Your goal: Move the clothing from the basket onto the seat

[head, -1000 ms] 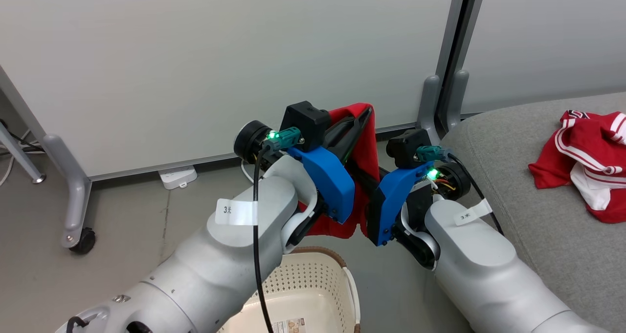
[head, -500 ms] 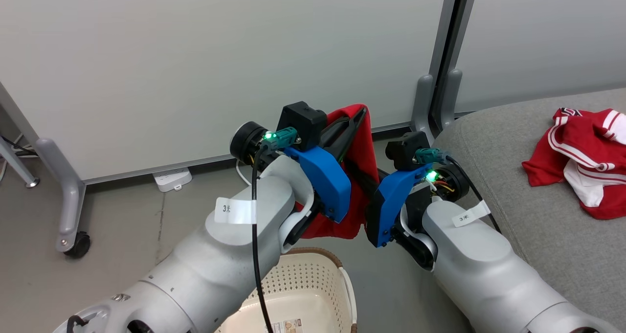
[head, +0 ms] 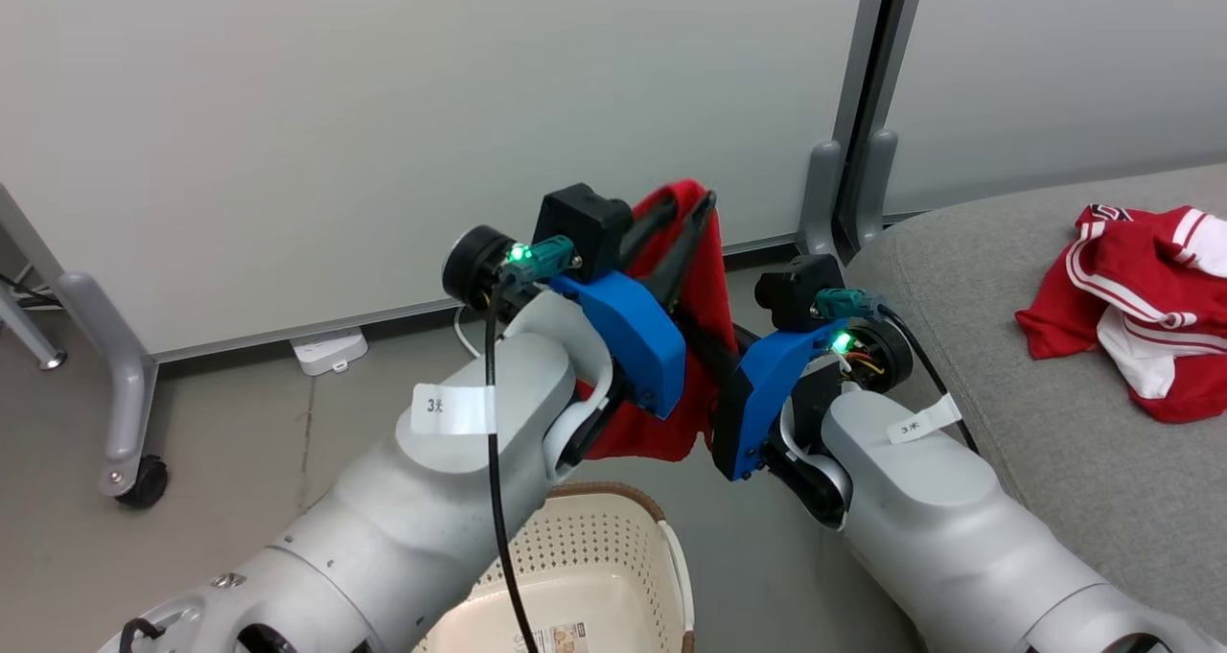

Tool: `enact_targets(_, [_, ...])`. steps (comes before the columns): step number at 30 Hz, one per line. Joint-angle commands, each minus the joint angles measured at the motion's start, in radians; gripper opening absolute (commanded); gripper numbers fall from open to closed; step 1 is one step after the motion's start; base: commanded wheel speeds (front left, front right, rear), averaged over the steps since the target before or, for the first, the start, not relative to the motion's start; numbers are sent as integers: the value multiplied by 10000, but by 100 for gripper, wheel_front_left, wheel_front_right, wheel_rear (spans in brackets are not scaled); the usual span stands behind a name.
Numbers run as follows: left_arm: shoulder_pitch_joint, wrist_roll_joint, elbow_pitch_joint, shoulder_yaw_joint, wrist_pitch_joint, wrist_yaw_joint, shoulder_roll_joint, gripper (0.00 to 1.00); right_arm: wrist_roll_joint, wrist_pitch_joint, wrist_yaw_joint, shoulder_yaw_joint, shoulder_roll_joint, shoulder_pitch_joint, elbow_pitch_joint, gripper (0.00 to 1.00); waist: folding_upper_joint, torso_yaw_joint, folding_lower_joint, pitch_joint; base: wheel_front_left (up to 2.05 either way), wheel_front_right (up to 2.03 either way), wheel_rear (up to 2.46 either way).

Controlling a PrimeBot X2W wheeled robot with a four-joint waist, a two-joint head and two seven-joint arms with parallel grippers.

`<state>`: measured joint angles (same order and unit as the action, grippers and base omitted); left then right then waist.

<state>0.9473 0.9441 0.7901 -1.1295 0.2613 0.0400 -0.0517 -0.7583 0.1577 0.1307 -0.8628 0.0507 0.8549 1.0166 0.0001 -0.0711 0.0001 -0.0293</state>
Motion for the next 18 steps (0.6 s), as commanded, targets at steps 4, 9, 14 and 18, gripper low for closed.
enact_targets(4, [-871,-926,-863,955,38,-466,-554,100,-244,290,3,-151,-6,213,-176,0,-1,-123,-1,120,0,0,0])
enact_targets(9, [-2730,-2400,-2882,2506,42,-662,-1291,100,-367,523,1,-247,-6,303,-178,0,-1,-183,-1,273,0,0,0])
enact_targets(14, [-4787,-3689,-4553,4055,41,-735,-1851,100,-375,735,3,-206,-7,430,-51,0,-1,-146,-1,392,0,0,0])
enact_targets(18, [-6364,-4614,-5577,5323,42,-685,-2055,100,-354,850,3,-145,-6,516,36,0,-1,-101,-1,478,0,0,0])
